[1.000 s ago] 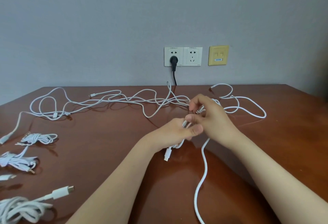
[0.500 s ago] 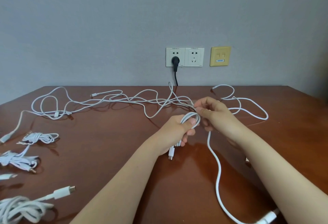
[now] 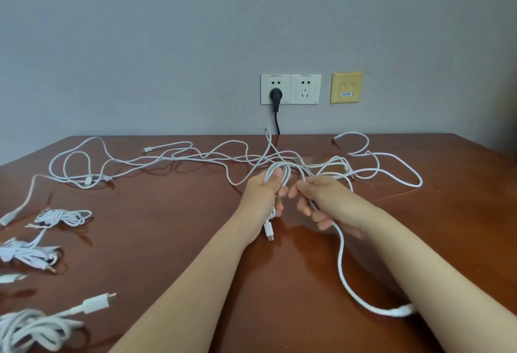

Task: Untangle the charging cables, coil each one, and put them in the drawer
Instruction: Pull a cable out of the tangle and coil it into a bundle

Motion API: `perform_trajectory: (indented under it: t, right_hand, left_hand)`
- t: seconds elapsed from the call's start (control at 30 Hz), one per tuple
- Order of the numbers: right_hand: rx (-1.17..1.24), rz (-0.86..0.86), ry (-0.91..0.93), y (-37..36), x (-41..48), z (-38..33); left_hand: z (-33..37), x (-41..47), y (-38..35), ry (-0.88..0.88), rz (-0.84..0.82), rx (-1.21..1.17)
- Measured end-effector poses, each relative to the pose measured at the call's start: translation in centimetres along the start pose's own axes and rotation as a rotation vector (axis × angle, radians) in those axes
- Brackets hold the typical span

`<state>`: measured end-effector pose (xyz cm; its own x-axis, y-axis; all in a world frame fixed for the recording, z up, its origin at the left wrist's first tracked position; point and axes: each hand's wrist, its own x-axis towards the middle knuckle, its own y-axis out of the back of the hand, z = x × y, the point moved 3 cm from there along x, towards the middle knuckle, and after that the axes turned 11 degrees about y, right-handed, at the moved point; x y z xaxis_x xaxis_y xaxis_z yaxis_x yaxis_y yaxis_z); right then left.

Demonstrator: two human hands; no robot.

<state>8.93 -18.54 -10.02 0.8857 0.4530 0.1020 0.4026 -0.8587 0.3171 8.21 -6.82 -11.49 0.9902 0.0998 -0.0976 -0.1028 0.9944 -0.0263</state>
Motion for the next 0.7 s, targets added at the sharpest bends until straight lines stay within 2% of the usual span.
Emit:
perform_trajectory:
  t: [0.1, 0.3, 0.57, 0.7]
  right_hand:
    - [-0.306, -0.006, -0.008, -0.4, 0.1, 0.3]
    - [-0.732, -0.019, 0.105, -0.9, -0.9, -0.9]
    - [-0.6, -0.091, 0.042, 0.2, -1.1, -0.5]
    - [-0.597, -0.091, 0.056, 0.1, -1.1, -0.5]
  left_hand:
    - [0.0, -0.2, -0.4, -0.059, 0.003, 0.083]
    - [-0.1, 0.0, -0.4, -0.12, 0.041, 0.3]
    - [0.2, -0.5, -0.5, -0.191, -0.003, 0.522]
    - [0.2, -0.8, -0.6, -0.147, -0.093, 0.447]
